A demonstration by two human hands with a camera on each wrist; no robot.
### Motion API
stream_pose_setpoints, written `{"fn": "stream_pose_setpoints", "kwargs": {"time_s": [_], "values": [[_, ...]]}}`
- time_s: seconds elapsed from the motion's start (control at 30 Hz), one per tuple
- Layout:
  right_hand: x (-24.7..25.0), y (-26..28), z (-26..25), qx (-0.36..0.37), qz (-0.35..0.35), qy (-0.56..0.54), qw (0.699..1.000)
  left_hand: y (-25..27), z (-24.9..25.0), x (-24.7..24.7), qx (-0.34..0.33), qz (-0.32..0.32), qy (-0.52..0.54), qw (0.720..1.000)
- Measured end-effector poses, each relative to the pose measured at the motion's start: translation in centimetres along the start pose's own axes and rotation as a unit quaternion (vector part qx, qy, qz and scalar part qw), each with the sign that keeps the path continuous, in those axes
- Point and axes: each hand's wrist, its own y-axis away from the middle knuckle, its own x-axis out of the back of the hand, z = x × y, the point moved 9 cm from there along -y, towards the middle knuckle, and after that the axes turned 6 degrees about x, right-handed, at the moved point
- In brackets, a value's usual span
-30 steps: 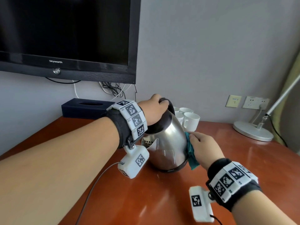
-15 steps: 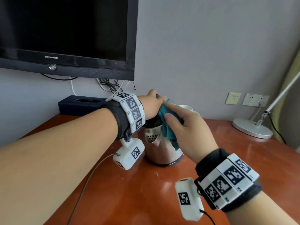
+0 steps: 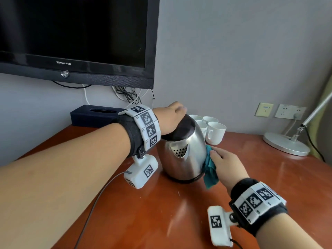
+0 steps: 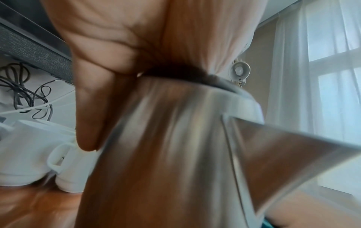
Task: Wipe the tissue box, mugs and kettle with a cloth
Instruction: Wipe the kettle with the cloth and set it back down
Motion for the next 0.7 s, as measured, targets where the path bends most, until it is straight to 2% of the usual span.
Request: {"fn": "stream_pose_setpoints", "kwargs": {"time_s": [0.07,0.2,0.33,0.47,0.57,0.7], "values": [[-0.2,0.1,0.7,-0.020,-0.004,-0.004,1.000,0.2,0.5,-0.2,-0.014,-0.009,-0.015,1.000],[-0.2,-0.2,-0.5,-0.009,-0.013,-0.014,1.000,-0.1,1.0,-0.4,-0.008,-0.009,-0.027,1.000],[0.8,-0.4,-5.0,0.069,0.002,-0.065,0.996,-1.3,0.9,-0.4,0.031,0.002,-0.010,0.999],[0.5,0.2,-9.4,0.138,-0.046,-0.052,0.988,-1.9,1.3,-0.8,0.034,0.000,-0.030,0.999],[0.8,0.0,-8.9,0.130,-0.023,-0.061,0.989,-1.7,1.4,-0.8,0.029,-0.002,-0.047,0.998],[0.7,-0.8,-4.7,0.071,0.006,-0.070,0.995,-1.9,0.4,-0.4,0.035,0.019,-0.046,0.998]]}}
